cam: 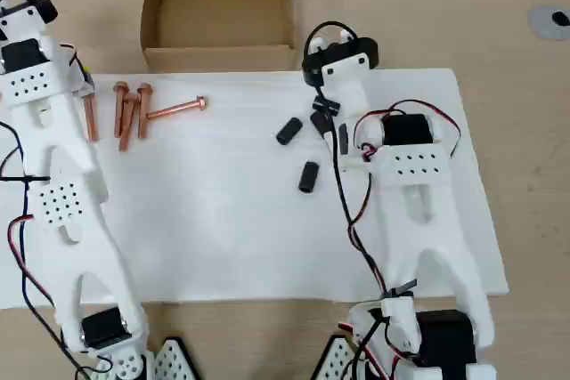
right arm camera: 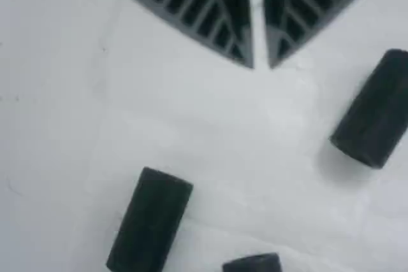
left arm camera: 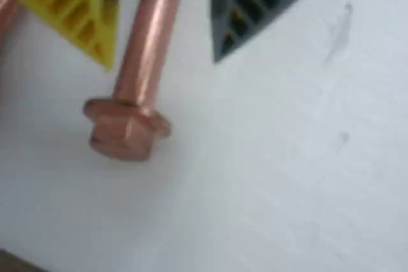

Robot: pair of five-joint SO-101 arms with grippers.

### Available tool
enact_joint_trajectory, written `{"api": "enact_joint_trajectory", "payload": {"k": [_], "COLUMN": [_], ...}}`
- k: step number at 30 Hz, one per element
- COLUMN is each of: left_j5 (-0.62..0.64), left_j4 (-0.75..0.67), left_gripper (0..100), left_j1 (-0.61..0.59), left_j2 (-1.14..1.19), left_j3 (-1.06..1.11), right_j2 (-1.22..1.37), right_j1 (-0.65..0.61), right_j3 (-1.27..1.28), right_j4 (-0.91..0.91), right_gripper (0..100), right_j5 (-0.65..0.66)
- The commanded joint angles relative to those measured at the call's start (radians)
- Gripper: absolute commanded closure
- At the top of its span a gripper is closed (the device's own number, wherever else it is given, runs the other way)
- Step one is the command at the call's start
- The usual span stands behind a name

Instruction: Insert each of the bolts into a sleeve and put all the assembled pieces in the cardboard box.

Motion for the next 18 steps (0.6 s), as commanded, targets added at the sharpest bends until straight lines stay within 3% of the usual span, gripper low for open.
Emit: {"api": "enact_joint_trajectory", "payload": {"k": [1, 4, 18], "left_j5": [-0.002, -0.006, 0.023], "left_j4": [-0.012, -0.012, -0.071], "left_gripper": [83, 79, 80], "left_j1": [0.014, 0.014, 0.014], "left_j2": [-0.010, 0.030, 0.147], "left_j3": [-0.040, -0.049, -0.112], "right_j2": [0.002, 0.002, 0.002], "right_j1": [0.013, 0.013, 0.013], "right_j3": [-0.004, -0.002, -0.002], "right_j4": [-0.017, -0.017, -0.018], "right_gripper": [98.8, 98.8, 98.8], "right_j5": [-0.003, -0.003, -0.002]}}
